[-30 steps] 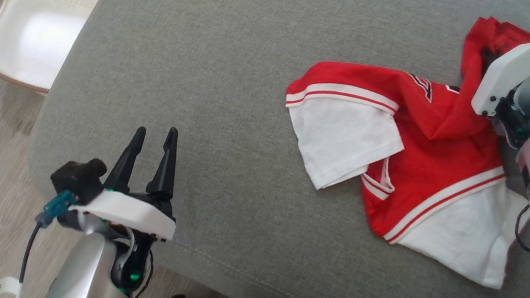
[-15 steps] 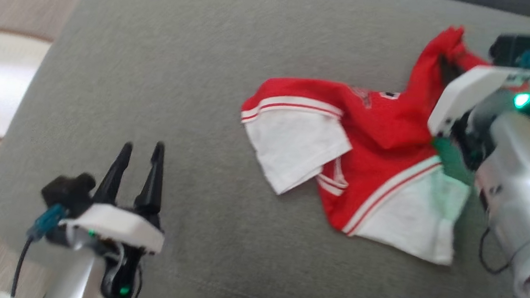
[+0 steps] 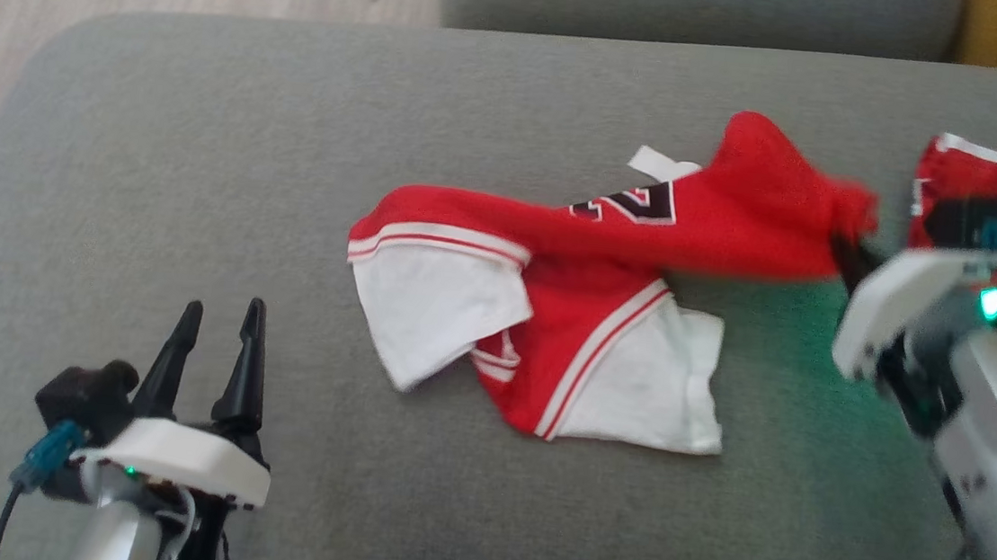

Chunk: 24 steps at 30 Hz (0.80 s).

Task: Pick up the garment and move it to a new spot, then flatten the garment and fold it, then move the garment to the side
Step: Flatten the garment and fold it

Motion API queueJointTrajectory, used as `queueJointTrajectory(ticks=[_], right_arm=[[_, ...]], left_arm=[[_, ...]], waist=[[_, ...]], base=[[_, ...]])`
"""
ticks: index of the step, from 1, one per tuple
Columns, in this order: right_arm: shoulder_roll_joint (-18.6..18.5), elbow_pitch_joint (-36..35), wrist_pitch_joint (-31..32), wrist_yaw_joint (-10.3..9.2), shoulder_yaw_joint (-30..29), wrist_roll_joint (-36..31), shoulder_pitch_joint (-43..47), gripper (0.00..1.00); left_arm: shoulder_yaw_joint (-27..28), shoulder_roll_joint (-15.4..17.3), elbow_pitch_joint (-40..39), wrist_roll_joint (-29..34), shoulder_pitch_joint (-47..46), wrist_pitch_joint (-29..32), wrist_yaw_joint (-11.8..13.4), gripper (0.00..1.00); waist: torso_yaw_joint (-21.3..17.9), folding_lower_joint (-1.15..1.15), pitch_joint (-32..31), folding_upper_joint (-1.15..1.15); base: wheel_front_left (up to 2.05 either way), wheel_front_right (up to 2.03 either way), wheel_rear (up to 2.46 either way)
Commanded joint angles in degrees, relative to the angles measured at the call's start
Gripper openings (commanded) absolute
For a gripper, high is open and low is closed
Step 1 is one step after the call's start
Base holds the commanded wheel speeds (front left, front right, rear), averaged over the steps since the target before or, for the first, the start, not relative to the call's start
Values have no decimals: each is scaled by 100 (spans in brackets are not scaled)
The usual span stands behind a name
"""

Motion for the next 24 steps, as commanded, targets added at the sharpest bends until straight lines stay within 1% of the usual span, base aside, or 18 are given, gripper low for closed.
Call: queueJointTrajectory(ticks=[1,4,7,8,9,10,13,16,19,21,24], right_arm=[[-86,-218,71,-4,-11,38,77,0],[-304,-631,527,-4,-205,28,559,0],[-463,-1048,1001,-4,-544,-66,1036,0],[-477,-1179,1156,-4,-696,-119,1185,30],[-471,-1324,1318,-4,-849,-184,1329,76],[-460,-1480,1482,-4,-1007,-266,1470,100],[-393,-2092,1827,-4,-1600,-593,1868,100],[-165,-3001,1984,-4,-2341,-962,2255,100],[195,-4090,2169,-4,-3053,-1302,2650,100],[511,-4838,2253,-4,-3436,-1606,2890,100],[1065,-5764,2046,-4,-3723,-1946,3118,100]], left_arm=[[201,122,-196,-6,-50,-9,34,100],[196,138,-270,-18,-9,29,61,100],[173,147,-321,-28,8,66,69,100],[169,152,-334,-33,13,74,73,100],[167,158,-345,-39,19,82,75,100],[164,164,-354,-45,23,89,75,100],[155,186,-365,-61,47,110,78,100],[164,223,-383,-72,81,135,97,100],[165,257,-426,-74,112,163,121,100],[166,280,-464,-76,123,187,136,100],[163,339,-529,-66,97,239,147,100]], waist=[[-123,0,-59,0],[-204,0,-65,0],[-246,0,-65,0],[-254,0,-66,0],[-261,0,-66,0],[-265,0,-70,0],[-270,0,-100,0],[-272,0,-141,0],[-273,0,-181,0],[-277,0,-188,0],[-292,0,-166,0]], base=[[0,0,0],[0,0,0],[0,0,0],[0,0,0],[0,0,0],[0,0,0],[0,0,0],[0,0,0],[0,0,0],[0,0,0],[0,0,0]])
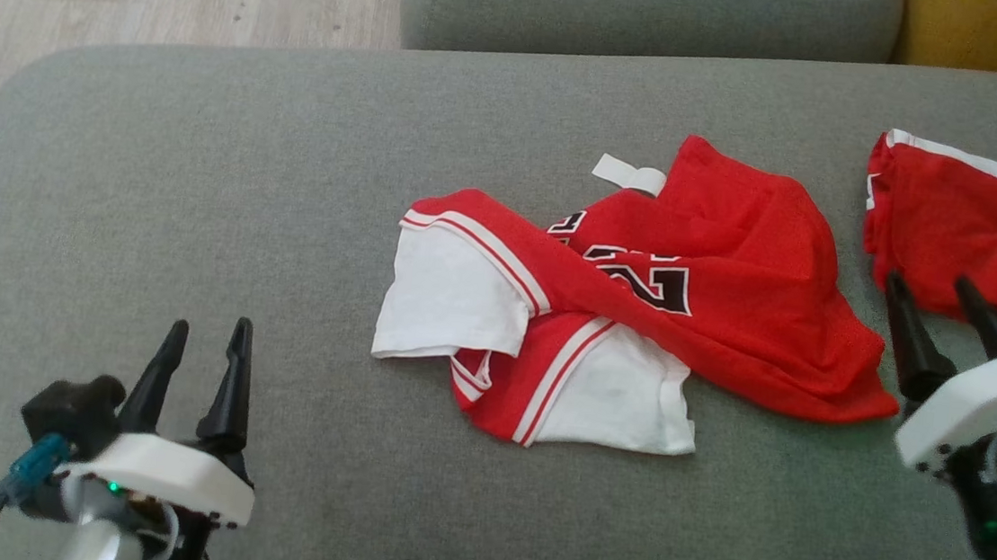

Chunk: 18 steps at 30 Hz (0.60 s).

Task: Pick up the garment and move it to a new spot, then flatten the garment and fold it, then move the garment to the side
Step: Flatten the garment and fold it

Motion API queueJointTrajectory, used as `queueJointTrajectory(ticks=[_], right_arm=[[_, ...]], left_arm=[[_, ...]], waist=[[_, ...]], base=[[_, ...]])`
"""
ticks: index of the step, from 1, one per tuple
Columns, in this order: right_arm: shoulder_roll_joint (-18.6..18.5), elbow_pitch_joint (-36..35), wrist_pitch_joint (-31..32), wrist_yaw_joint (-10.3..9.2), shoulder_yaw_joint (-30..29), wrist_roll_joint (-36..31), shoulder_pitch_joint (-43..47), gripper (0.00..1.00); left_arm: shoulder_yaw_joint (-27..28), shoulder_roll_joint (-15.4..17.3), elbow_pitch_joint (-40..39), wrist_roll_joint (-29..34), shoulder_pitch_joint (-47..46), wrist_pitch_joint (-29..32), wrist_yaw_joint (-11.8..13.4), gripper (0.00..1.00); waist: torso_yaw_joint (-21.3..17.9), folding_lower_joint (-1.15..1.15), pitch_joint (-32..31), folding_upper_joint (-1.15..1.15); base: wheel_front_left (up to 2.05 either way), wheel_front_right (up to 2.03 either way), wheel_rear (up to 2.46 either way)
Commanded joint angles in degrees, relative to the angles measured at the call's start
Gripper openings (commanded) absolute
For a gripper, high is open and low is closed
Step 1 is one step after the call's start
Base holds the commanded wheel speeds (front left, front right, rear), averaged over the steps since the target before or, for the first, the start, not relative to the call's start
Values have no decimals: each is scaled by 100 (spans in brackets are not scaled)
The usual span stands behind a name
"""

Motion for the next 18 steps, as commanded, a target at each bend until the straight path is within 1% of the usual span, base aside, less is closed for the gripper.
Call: queueJointTrajectory(ticks=[1,4,8,10,11,12,14,18], right_arm=[[266,-575,-269,-4,26,-171,-43,100],[530,-745,-719,-4,73,-384,110,100],[681,-411,-1302,-4,154,-567,224,100],[716,-186,-1472,-4,195,-610,216,100],[730,-92,-1535,-4,221,-606,193,100],[730,-92,-1535,-4,221,-606,193,100],[746,17,-1660,-4,258,-624,125,100],[766,158,-1816,-4,375,-586,-24,100]], left_arm=[[175,174,-239,-13,-223,24,29,100],[193,236,-317,-83,-333,125,-9,100],[179,399,-430,-208,-601,428,-113,100],[132,496,-406,-391,-788,804,-200,100],[68,599,-377,-452,-899,1057,-247,100],[68,599,-377,-452,-899,1057,-247,100],[-34,784,-271,-668,-1157,1621,-318,100],[-214,1097,58,-1355,-1775,2740,-396,100]], waist=[[-15,0,30,0],[-42,0,81,0],[-109,0,139,0],[-150,0,147,0],[-185,0,150,0],[-185,0,150,0],[-258,0,174,0],[-455,0,276,0]], base=[[0,0,0],[0,0,0],[0,0,0],[0,0,0],[0,0,0],[0,0,0],[0,0,0],[0,0,0]])
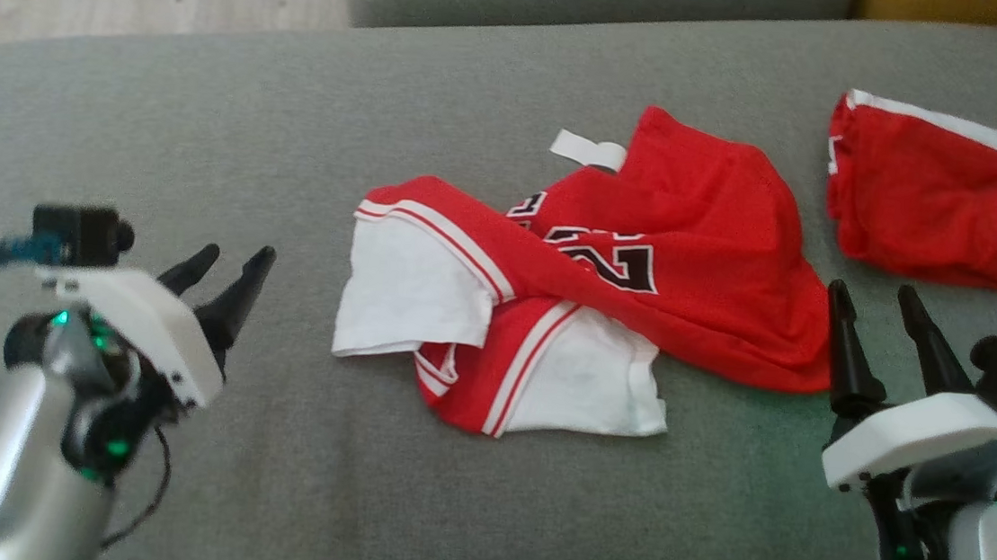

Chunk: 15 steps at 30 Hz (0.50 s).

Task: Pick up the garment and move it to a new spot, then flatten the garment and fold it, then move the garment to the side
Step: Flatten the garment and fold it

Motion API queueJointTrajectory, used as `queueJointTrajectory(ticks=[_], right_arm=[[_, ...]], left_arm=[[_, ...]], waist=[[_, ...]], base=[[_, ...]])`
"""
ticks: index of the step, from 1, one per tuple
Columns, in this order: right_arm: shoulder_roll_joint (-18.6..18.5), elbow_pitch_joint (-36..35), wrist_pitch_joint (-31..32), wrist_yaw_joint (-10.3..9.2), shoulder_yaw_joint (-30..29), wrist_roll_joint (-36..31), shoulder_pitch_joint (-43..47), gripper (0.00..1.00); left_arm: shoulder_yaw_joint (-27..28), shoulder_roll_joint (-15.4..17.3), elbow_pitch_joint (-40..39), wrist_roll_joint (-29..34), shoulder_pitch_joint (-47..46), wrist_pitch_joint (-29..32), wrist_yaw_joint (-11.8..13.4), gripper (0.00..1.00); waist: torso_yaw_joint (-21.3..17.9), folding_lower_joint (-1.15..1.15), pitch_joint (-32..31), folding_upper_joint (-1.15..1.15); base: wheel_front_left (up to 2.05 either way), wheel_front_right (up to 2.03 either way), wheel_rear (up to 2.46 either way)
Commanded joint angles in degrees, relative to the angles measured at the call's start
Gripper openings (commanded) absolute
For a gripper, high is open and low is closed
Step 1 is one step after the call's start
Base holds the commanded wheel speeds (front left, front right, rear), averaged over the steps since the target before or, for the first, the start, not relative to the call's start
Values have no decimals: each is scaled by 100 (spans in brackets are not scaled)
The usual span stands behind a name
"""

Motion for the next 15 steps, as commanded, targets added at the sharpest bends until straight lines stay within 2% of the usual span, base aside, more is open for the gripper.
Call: queueJointTrajectory(ticks=[1,8,12,15], right_arm=[[0,-169,-109,-4,176,16,-287,100],[21,-17,-318,-4,405,139,-526,100],[28,64,-439,-4,428,192,-633,100],[31,124,-511,-4,433,212,-680,100]], left_arm=[[163,287,-62,-138,-484,217,-27,100],[-588,764,696,-1396,-1440,1519,-40,100],[-1122,1128,1055,-1770,-1703,2175,-40,100],[-1412,1320,1283,-1876,-1838,2427,-41,100]], waist=[[-119,0,96,0],[-624,0,475,0],[-855,0,651,0],[-980,0,707,0]], base=[[0,0,0],[0,0,0],[0,0,0],[0,0,0]])
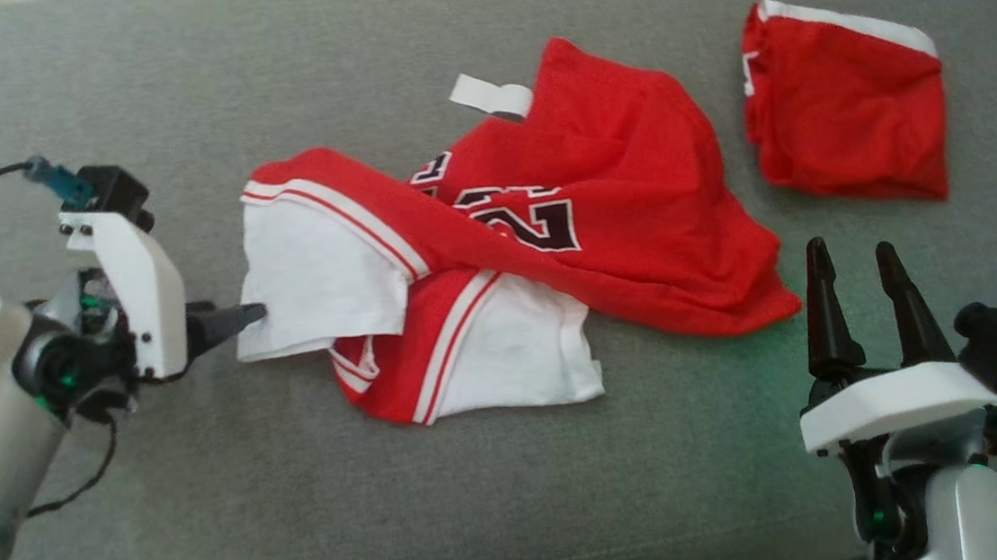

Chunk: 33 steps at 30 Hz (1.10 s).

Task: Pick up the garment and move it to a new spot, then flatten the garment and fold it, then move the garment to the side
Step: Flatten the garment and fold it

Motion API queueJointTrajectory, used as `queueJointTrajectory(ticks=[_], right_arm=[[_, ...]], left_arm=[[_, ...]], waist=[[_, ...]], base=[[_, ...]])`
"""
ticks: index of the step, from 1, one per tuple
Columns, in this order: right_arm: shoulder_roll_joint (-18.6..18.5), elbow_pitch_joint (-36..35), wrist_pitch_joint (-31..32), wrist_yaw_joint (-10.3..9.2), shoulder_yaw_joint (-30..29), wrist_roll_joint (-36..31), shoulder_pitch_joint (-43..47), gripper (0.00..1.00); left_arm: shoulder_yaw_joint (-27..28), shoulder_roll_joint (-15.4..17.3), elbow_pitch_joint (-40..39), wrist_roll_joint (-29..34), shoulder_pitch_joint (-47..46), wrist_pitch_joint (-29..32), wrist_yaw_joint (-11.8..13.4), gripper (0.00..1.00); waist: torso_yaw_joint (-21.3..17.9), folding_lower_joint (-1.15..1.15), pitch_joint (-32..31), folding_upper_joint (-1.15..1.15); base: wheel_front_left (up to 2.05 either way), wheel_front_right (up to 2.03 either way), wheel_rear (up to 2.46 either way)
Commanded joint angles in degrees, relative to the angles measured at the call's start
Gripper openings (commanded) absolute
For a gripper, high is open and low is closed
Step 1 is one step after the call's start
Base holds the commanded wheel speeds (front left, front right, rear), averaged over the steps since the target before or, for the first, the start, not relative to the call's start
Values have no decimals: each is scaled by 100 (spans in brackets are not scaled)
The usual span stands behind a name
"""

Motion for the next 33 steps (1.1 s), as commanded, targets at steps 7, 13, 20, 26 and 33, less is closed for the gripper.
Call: queueJointTrajectory(ticks=[7,13,20,26,33], right_arm=[[-14,-82,-110,-4,117,59,-246,100],[-14,-24,-112,-4,116,76,-272,100],[-13,23,-66,-4,70,38,-244,100],[-14,-5,45,-4,9,6,-179,100],[-14,-135,219,-4,-62,-20,-67,100]], left_arm=[[-179,406,88,-476,-471,377,-34,100],[-428,368,-69,-903,-505,433,-35,0],[-589,454,-46,-1101,-577,234,-35,0],[-665,699,-97,-1279,-464,429,-35,0],[-560,1236,-347,-1572,44,764,97,0]], waist=[[-164,-1,104,0],[-17,-1,63,0],[317,-1,-195,0],[585,-1,-428,0],[807,-1,-572,0]], base=[[0,0,0],[0,0,0],[0,0,0],[0,0,0],[0,0,0]])
